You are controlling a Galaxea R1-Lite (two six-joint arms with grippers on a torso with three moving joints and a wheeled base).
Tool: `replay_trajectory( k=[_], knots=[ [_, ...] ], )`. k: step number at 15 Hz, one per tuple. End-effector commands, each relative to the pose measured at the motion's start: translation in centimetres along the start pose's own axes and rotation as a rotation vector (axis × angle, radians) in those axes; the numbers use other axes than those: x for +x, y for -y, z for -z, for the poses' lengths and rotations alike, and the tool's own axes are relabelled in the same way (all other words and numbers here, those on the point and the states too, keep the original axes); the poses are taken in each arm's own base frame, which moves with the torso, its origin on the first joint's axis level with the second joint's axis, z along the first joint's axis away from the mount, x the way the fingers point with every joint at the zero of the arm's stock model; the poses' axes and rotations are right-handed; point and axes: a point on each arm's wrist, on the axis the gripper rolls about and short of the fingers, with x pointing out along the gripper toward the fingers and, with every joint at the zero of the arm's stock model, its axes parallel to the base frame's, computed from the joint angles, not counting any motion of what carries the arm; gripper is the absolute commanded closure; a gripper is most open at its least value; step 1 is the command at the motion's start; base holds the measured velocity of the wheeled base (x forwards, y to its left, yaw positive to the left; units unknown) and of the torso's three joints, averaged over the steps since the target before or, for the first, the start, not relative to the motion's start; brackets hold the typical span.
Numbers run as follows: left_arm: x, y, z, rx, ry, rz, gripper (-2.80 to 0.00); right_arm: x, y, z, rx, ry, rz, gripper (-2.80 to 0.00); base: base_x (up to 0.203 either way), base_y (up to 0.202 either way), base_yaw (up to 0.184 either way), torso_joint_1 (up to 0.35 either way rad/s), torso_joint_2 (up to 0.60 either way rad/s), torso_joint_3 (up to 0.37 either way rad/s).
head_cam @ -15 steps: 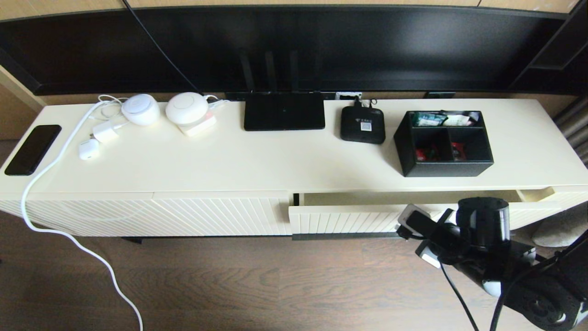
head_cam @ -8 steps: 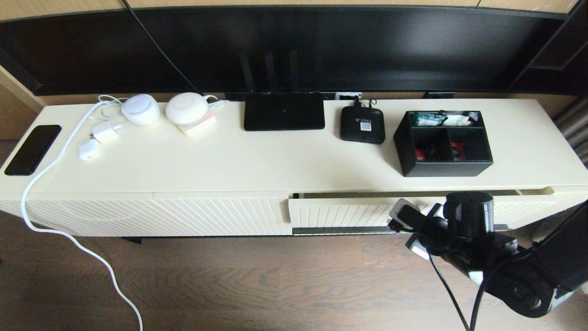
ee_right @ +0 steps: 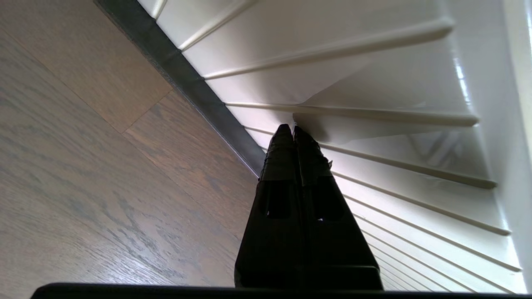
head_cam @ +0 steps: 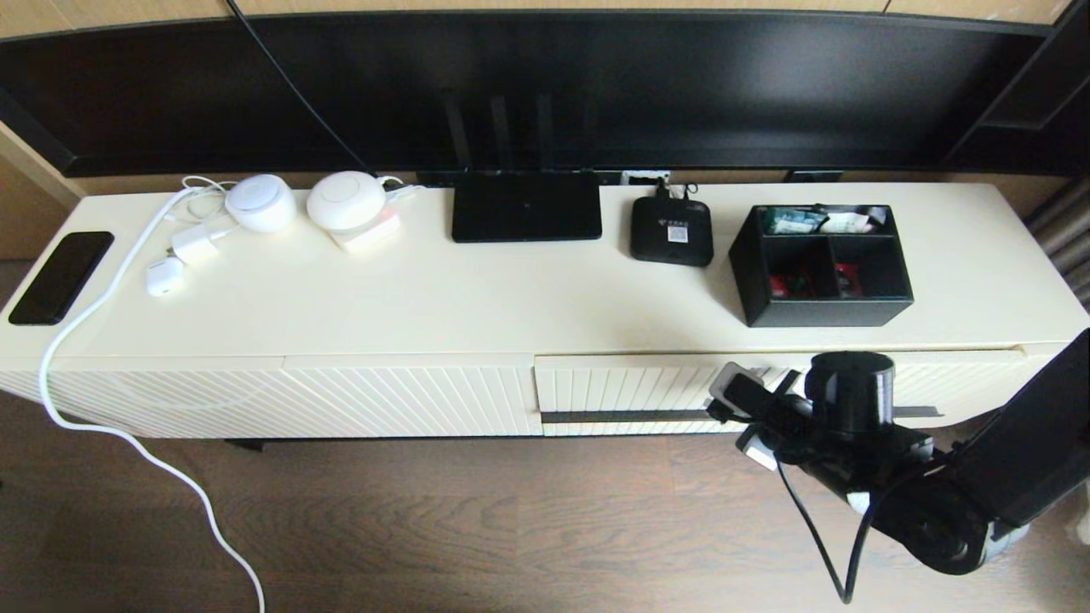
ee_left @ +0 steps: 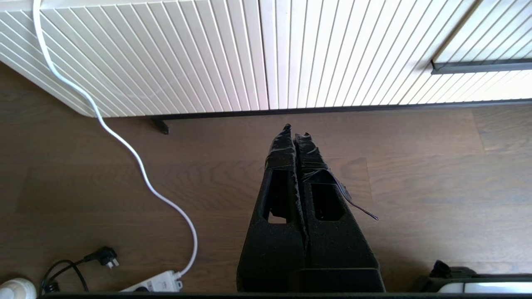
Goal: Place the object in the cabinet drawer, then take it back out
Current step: Close the drawer
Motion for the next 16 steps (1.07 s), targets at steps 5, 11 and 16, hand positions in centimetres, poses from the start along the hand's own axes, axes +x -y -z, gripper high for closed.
replay_trajectory(
  k=[5, 11, 16],
  knots=[
    [0.0, 0.0, 0.0, 0.000, 0.001, 0.000, 0.00, -0.8, 0.5, 0.6, 0.001, -0.030, -0.001, 0.00, 0.000, 0.000, 0.000, 0.000, 0.00, 0.000],
    [0.0, 0.0, 0.0, 0.000, 0.000, 0.000, 0.00, -9.0, 3.5, 0.8, 0.037, -0.021, 0.032, 0.00, 0.000, 0.000, 0.000, 0.000, 0.00, 0.000],
    [0.0, 0.0, 0.0, 0.000, -0.001, 0.000, 0.00, -18.4, 8.0, 3.5, 0.223, -0.058, 0.246, 0.00, 0.000, 0.000, 0.000, 0.000, 0.00, 0.000]
  ],
)
